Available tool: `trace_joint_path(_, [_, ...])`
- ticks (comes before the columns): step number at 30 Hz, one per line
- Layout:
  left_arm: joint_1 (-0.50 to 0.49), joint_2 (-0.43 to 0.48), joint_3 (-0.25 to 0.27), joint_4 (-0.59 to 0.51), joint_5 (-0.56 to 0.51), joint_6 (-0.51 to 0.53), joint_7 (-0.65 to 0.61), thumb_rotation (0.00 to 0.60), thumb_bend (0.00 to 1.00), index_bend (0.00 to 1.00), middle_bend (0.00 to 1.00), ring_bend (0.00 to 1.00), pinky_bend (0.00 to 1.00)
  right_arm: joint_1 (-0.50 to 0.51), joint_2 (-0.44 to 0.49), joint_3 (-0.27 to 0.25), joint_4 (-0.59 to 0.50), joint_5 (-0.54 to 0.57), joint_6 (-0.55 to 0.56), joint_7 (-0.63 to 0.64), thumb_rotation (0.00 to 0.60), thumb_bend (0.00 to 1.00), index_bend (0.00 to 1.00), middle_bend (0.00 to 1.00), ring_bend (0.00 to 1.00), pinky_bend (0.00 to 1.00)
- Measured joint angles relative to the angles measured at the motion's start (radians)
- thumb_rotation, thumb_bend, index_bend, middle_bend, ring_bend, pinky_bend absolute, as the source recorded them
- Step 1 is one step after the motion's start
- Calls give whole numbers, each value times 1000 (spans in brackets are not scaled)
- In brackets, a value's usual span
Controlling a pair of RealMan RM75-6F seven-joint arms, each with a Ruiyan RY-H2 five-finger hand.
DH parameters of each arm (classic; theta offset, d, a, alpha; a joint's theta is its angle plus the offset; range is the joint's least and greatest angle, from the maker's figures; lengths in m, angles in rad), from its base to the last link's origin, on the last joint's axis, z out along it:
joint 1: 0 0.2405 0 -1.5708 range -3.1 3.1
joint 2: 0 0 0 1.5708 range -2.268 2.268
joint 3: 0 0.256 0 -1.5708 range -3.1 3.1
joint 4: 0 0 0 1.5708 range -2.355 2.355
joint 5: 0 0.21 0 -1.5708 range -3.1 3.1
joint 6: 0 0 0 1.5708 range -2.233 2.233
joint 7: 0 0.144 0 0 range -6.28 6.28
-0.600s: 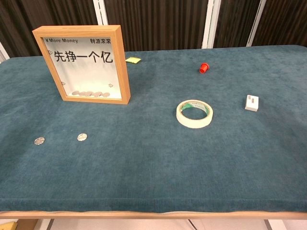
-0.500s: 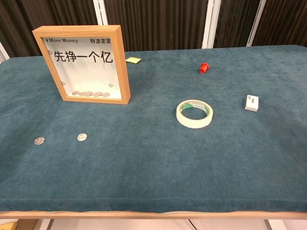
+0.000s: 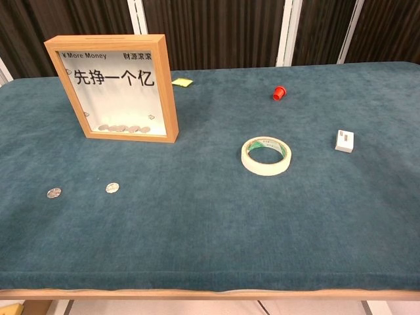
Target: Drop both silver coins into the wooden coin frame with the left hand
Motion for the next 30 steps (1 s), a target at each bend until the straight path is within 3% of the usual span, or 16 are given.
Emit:
trace_joint_path(7, [-30, -86, -9, 29, -73, -112, 59, 600, 413, 410, 1000, 1000, 1000, 7, 11, -8, -15, 9, -31, -8, 600, 177, 0, 0, 0, 0])
trace_joint_path(13, [-49, -174, -49, 62, -149, -152, 113, 600, 406, 409, 1000, 1000, 1000, 10, 16, -11, -22, 12, -41, -5, 600, 177, 0, 0, 0, 0])
trace_joint_path(30, [-118, -384, -122, 341, -232, -177, 179, 600, 391, 423, 1000, 1000, 1000, 10, 25, -12, -29, 22, -49, -5, 600, 177, 0, 0, 0, 0])
